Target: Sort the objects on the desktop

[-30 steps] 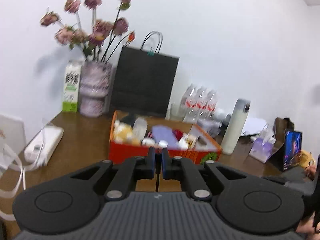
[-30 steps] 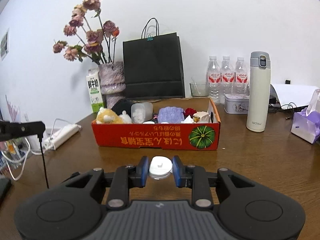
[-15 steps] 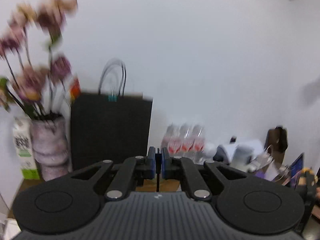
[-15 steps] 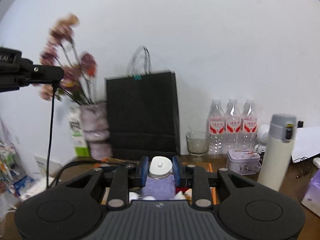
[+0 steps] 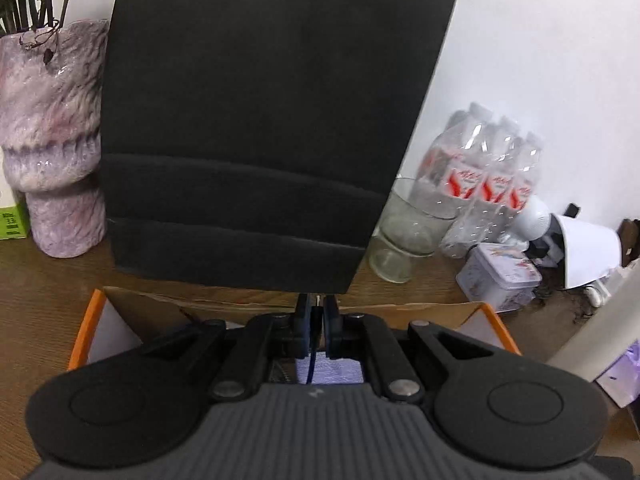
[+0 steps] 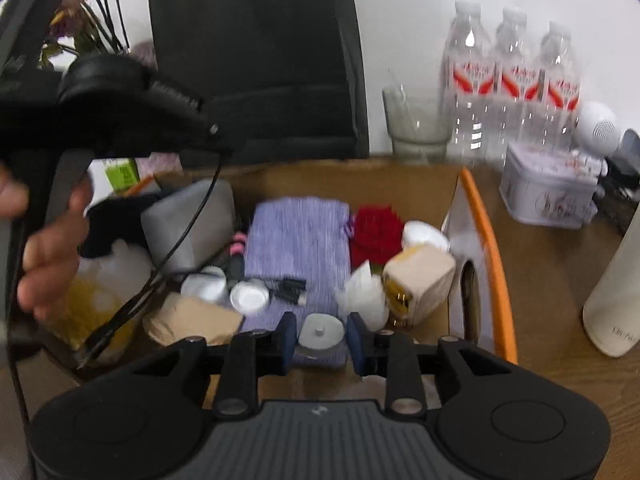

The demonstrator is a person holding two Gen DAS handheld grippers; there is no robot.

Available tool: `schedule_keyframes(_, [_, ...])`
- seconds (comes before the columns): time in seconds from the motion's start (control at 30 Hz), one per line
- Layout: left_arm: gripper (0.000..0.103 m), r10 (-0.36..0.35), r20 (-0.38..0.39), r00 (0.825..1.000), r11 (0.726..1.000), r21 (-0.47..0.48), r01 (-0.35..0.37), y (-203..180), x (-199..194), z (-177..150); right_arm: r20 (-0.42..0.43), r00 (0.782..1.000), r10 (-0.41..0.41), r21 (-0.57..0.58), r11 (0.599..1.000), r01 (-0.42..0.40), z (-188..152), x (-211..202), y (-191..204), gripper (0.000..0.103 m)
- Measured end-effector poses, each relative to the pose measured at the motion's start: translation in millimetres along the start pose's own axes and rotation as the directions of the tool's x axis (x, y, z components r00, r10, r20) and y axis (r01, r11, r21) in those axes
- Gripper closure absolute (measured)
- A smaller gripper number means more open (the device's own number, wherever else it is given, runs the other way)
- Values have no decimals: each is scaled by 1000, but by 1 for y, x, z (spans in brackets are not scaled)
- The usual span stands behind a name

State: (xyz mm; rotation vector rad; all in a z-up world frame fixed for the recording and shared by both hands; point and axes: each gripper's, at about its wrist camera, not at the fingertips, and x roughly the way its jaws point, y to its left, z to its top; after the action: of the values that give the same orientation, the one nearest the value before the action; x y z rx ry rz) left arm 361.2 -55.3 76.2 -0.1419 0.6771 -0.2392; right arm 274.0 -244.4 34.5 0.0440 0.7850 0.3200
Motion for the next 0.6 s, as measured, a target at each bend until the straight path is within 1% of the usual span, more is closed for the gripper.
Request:
schedule_keyframes(0.03, [95,-5,-13,1000,1000,15,5,-2,-2,0,4,1000,2,8,1000,-2,0,-2,0,57])
schedule_keyframes(0.07, [89,-10,-38,999,1000,24,11,-3,-5,0,21,1000,6,15,1000,-6,1,-8,1,46])
schedule_keyframes(0.1, [81,-20,-49,999,999,29,21,-3,-11,-1,42,999,7,21,1000,-8,2,-16,2,41])
schedule_keyframes(0.13, [54,-35,-40,999,999,41,36,-5,-22,-5,52,999,5,22,1000,-6,4,-22,3,41])
schedule_keyframes(0.17, [30,-28,-13,1000,998,55,29,-5,-37,-12,58,998,1,23,1000,-3,7,-29,3,41])
schedule_keyframes(0.23, [16,22,64,998,998,55,-26,-8,-75,-27,71,997,-17,27,1000,15,5,-44,5,39])
schedule_keyframes(0.27, [8,32,99,995,998,47,-37,-8,-95,-38,81,996,-29,27,999,27,1,-53,8,37])
schedule_keyframes(0.3, [4,31,122,992,998,49,-38,-10,-116,-50,96,995,-36,26,999,34,-5,-62,11,32])
schedule_keyframes(0.33, [1,22,129,991,998,56,-30,-11,-132,-61,108,993,-45,24,999,43,-10,-69,13,30])
schedule_keyframes(0.4, [0,20,133,991,997,67,-29,-12,-165,-87,144,986,-79,14,997,78,-30,-89,22,28])
schedule_keyframes(0.43, [0,25,131,991,998,58,-33,-12,-178,-99,158,983,-91,10,996,90,-37,-97,25,27])
schedule_keyframes(0.47, [0,29,126,992,998,49,-35,-11,-190,-112,171,981,-97,5,995,98,-49,-108,30,25])
schedule_keyframes(0.53, [0,35,106,994,999,32,-39,-8,-210,-139,180,979,-97,7,995,97,-66,-124,37,23])
schedule_keyframes(0.6, [0,56,92,994,998,35,-59,-6,-226,-167,184,979,-90,-16,995,94,-86,-137,47,20])
